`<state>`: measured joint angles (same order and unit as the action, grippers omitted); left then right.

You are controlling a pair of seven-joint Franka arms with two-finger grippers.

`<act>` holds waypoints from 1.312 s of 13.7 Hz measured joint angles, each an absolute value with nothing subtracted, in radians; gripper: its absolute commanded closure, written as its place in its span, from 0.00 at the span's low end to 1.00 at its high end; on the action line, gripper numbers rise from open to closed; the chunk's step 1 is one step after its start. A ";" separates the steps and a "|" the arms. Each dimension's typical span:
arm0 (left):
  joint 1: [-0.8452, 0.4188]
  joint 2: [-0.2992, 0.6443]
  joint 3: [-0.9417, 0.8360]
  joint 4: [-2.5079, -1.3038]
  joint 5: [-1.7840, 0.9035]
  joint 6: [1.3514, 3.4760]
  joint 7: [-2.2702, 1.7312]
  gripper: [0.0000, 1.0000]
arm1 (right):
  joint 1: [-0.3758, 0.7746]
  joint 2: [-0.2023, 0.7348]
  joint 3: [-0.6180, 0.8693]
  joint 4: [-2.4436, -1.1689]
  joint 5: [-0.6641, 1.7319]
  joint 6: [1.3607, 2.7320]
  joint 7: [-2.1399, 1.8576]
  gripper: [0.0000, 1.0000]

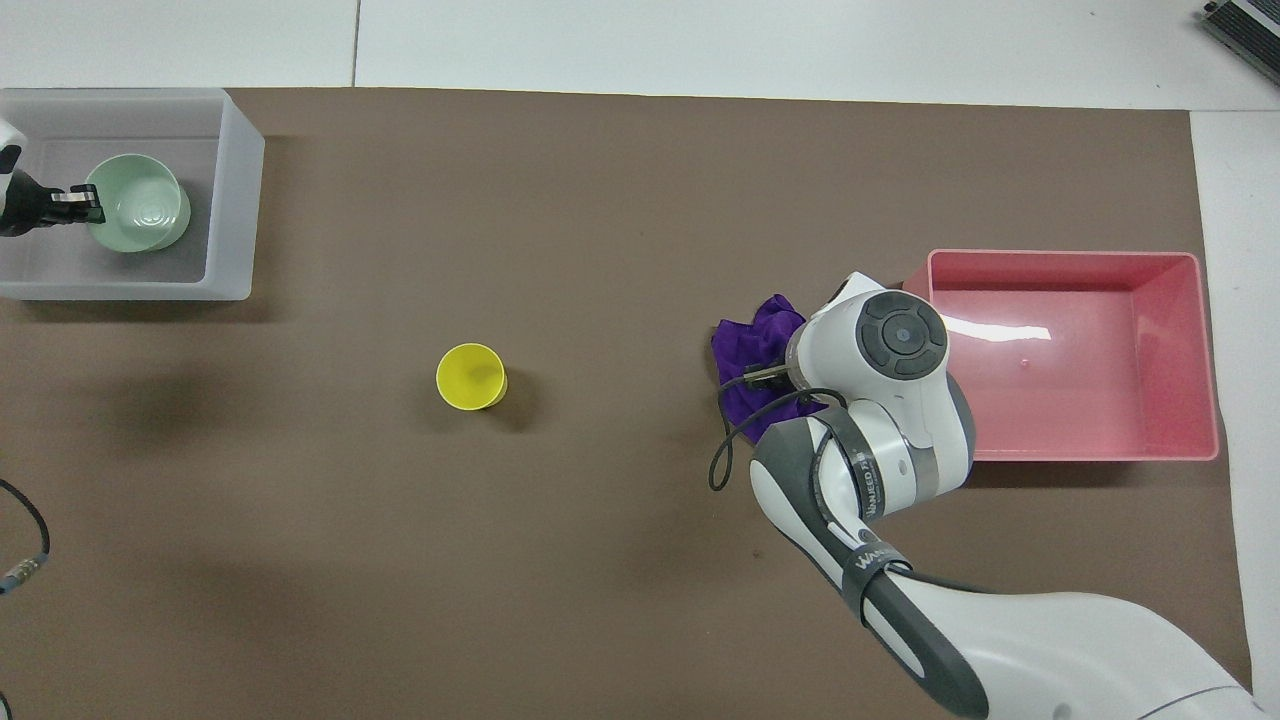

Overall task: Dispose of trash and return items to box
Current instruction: 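Grasp the purple cloth with the right gripper, then carry the cloth into the pink tray while the left gripper reaches out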

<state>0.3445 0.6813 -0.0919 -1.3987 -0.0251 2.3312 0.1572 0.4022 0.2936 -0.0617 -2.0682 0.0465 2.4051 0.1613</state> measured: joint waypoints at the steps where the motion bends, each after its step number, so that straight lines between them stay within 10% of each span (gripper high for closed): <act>1: 0.348 0.678 -0.092 -1.400 -0.025 2.331 0.157 0.93 | 0.402 0.292 -0.062 -2.066 0.047 2.396 0.165 1.00; 3: 0.353 0.673 -0.090 -1.400 -0.024 2.326 0.157 0.52 | 0.401 0.276 -0.063 -2.052 0.047 2.370 0.172 1.00; 12: 0.317 0.566 -0.113 -1.391 -0.023 2.234 0.159 0.21 | 0.268 0.025 -0.082 -1.936 0.047 2.078 0.199 1.00; 14: 0.262 0.494 -0.114 -1.411 -0.023 2.158 0.157 0.00 | 0.224 -0.012 -0.084 -1.924 0.045 2.057 0.198 1.00; 18: 0.167 0.344 -0.117 -1.565 -0.023 2.129 0.154 0.00 | 0.125 -0.048 -0.088 -1.923 0.009 2.038 0.101 1.00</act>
